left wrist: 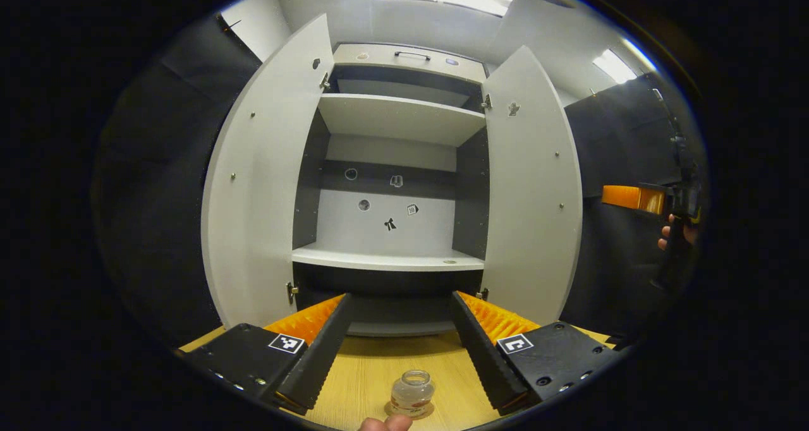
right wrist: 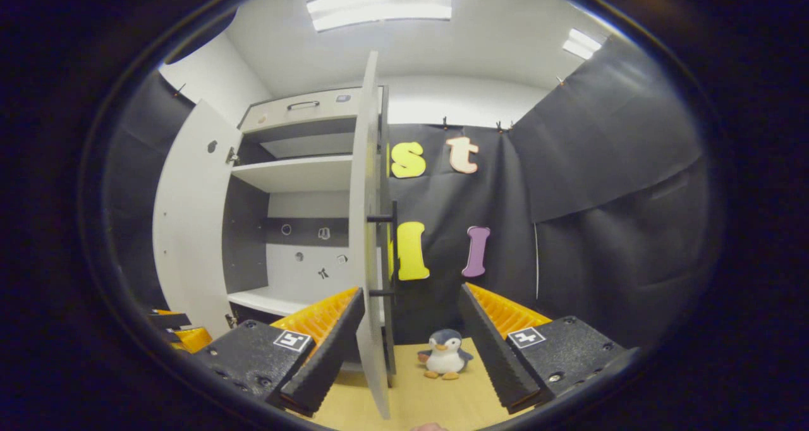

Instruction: Grasp the bottle in the cabinet with the left hand and place it on the coaster, then close the right door with the right hand and the left door with the left hand.

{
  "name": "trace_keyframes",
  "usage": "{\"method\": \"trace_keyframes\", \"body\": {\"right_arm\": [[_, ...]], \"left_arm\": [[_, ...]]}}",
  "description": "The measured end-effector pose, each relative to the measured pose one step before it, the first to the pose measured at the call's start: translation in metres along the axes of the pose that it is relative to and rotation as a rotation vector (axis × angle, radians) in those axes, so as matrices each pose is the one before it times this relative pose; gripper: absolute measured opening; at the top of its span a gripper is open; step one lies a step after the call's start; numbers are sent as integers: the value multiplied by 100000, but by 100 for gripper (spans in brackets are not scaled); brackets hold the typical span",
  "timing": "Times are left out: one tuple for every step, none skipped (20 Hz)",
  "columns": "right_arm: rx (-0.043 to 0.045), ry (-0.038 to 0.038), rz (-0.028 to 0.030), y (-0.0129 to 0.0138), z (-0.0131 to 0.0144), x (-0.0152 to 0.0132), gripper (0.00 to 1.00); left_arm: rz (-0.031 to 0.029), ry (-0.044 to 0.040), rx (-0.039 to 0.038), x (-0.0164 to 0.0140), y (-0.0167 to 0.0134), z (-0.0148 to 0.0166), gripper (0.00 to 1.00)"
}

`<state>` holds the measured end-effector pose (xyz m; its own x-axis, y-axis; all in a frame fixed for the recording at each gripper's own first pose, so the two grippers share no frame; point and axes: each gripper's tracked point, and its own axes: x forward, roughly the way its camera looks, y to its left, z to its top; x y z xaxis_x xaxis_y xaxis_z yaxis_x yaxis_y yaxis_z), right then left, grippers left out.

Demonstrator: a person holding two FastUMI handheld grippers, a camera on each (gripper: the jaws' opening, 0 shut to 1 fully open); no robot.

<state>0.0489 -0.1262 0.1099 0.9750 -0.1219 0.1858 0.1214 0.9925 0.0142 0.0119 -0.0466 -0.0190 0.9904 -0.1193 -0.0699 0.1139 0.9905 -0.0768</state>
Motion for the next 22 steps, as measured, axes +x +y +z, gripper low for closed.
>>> {"method": "trace_keyframes", "body": {"right_arm": [[-1047, -141, -1632, -1057, 467, 1088, 98], [-1461, -1192, -479, -749, 510, 1186, 93], [-1269, -1724, -150, -586, 467, 1337, 98], [-117, 524, -883, -599, -103, 1261, 93], [1229, 1068, -65, -285, -351, 950, 93], [2005, 1366, 661, 93, -311, 755, 98], [1788, 1109, 968, 330, -268, 749, 98], [1112, 1532, 146, 221, -322, 497, 98], [-125, 1532, -476, -80, -466, 102, 94], [-5, -2207, -55, 121, 516, 14, 98], [-1320, 468, 469, 212, -181, 323, 98], [-183, -929, 1220, 545, 145, -417, 97], [-271, 201, 1479, 420, 16, -40, 97], [40, 1392, 1248, 329, -212, -174, 96], [1216, 250, 992, 397, 23, 22, 90], [1274, 928, 559, 415, -160, -100, 96], [1544, 57, 551, 432, 12, -96, 96], [689, 743, 1671, 819, -117, -88, 96], [-27, 248, 1890, 1034, -135, 86, 96], [-1053, 260, 2759, 1064, -135, 166, 96], [-1024, -717, 3959, 1302, 84, 147, 96], [-167, 722, 3269, 1259, -260, 255, 96]], "left_arm": [[88, -490, -946, -26, 96, 395, 94], [-117, -217, -1185, -48, -22, 208, 95], [227, -198, -991, -120, 76, 5, 95], [300, -206, -406, -11, 26, 40, 94], [444, 129, 337, -5, 17, -170, 95], [742, 409, 680, 16, 126, -137, 95], [473, 317, 653, -60, 56, -240, 95], [269, 508, 355, 60, 15, -166, 95], [78, 582, 73, 2, -20, -202, 90], [-213, 634, 231, -49, -94, -255, 95], [109, 799, 281, -31, 31, -162, 94], [419, 447, 39, -124, 94, -136, 95], [459, 85, -309, -120, 178, -89, 95], [86, 37, -541, -43, 34, -9, 95], [130, -42, -350, 63, 192, -11, 95], [244, -622, 213, 101, 251, -70, 95], [1352, 73, 992, 166, 540, -196, 95], [1411, 359, 506, 76, 540, -144, 95], [1081, 429, -187, -44, 445, -180, 95], [750, 585, -635, -47, 363, -140, 95], [220, 279, -727, -115, 215, -61, 95], [297, 233, -249, 90, 251, 273, 94]]}}
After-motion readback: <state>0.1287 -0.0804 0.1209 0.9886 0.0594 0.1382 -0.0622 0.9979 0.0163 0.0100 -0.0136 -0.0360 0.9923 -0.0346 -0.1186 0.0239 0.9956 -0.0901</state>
